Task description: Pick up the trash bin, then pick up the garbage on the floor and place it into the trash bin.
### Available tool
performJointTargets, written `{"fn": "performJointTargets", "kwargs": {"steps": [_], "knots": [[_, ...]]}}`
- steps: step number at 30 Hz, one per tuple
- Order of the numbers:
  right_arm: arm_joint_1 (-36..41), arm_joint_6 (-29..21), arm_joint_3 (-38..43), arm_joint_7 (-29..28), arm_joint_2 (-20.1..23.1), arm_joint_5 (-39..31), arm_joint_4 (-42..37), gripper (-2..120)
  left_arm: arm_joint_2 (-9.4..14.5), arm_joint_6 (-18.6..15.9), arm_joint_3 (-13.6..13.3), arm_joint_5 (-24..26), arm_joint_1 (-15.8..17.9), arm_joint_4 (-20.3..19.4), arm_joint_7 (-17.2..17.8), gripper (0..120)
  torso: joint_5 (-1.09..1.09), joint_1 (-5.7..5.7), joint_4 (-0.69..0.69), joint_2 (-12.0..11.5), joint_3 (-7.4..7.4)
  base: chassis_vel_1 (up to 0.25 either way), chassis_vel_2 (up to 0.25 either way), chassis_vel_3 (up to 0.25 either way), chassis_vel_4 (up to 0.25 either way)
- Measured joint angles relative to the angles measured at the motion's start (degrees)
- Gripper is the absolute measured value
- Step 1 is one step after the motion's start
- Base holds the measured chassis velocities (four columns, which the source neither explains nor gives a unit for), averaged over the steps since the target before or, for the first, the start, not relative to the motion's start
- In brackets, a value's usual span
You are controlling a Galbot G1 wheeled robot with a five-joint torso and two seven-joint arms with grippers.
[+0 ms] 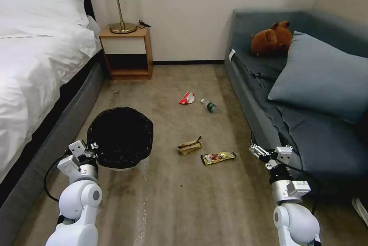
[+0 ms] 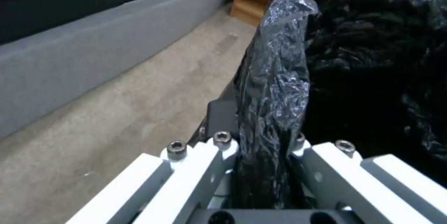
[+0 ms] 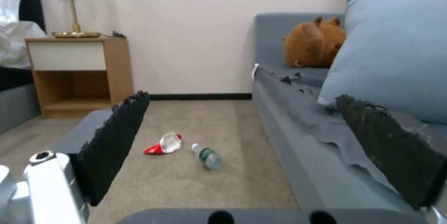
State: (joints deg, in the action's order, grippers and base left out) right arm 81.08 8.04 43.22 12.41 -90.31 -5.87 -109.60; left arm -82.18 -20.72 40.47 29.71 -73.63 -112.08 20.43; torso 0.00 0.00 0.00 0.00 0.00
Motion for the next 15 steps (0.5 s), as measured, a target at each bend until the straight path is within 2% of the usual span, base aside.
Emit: {"fn": "performJointTargets", "kwargs": {"steps": [15], "knots": [[0.28, 0.25, -0.44, 0.05, -0.35, 0.81, 0.04, 100, 0.07, 0.13, 0.29, -0.01, -0.59, -0.17, -0.25, 4, 0.0, 0.0, 0.0, 0.0, 0.0, -0.092, 0.081, 0.087, -0.088]]}}
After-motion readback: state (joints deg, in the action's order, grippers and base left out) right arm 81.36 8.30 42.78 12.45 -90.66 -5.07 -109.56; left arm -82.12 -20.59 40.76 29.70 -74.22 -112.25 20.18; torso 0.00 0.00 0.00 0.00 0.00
